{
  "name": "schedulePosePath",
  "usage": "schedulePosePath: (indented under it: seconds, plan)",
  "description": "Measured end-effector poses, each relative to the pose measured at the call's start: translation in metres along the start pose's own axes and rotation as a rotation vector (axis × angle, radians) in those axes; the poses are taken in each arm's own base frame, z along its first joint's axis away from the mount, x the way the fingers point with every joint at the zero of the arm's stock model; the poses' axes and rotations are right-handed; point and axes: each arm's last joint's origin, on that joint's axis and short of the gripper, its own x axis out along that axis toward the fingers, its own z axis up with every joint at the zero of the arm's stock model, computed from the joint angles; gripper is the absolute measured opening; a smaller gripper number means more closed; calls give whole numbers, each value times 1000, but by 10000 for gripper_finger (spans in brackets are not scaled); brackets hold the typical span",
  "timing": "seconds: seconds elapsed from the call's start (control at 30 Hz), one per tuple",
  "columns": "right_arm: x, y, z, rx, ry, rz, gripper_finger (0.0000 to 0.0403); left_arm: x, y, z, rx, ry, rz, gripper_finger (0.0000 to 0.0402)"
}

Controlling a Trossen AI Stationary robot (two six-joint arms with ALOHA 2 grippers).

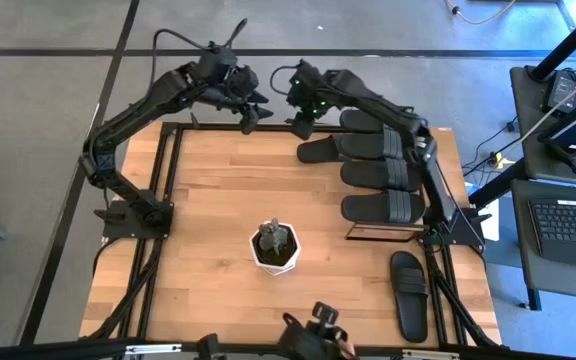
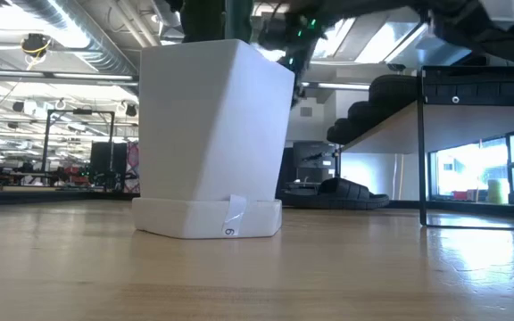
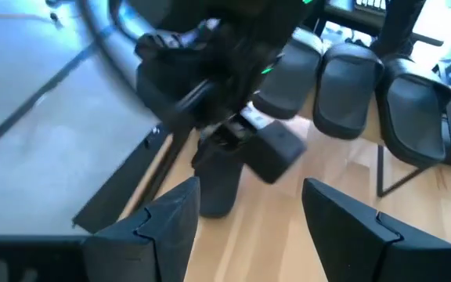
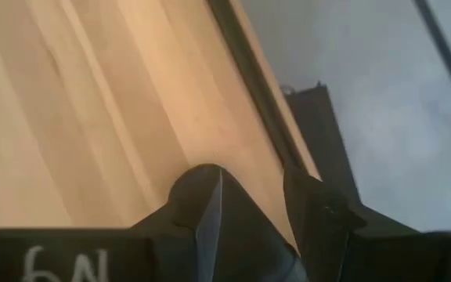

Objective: Pick and place slides into the shelf
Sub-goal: Put the black slide under the shelf

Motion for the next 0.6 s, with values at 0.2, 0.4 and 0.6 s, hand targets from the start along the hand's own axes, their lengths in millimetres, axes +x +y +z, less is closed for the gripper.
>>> schedulePosePath:
  seconds: [0.2, 0.4, 0.6]
  plan:
    - [51, 2, -5, -1, 105, 63, 139, -1, -1, -5, -18, 48, 14, 218]
    - [90, 10, -11, -72, 164, 150, 139, -1, -1, -7, -24, 73, 34, 218]
    - [118, 18, -17, -157, 217, 174, 139, -1, -1, -7, -33, 76, 34, 218]
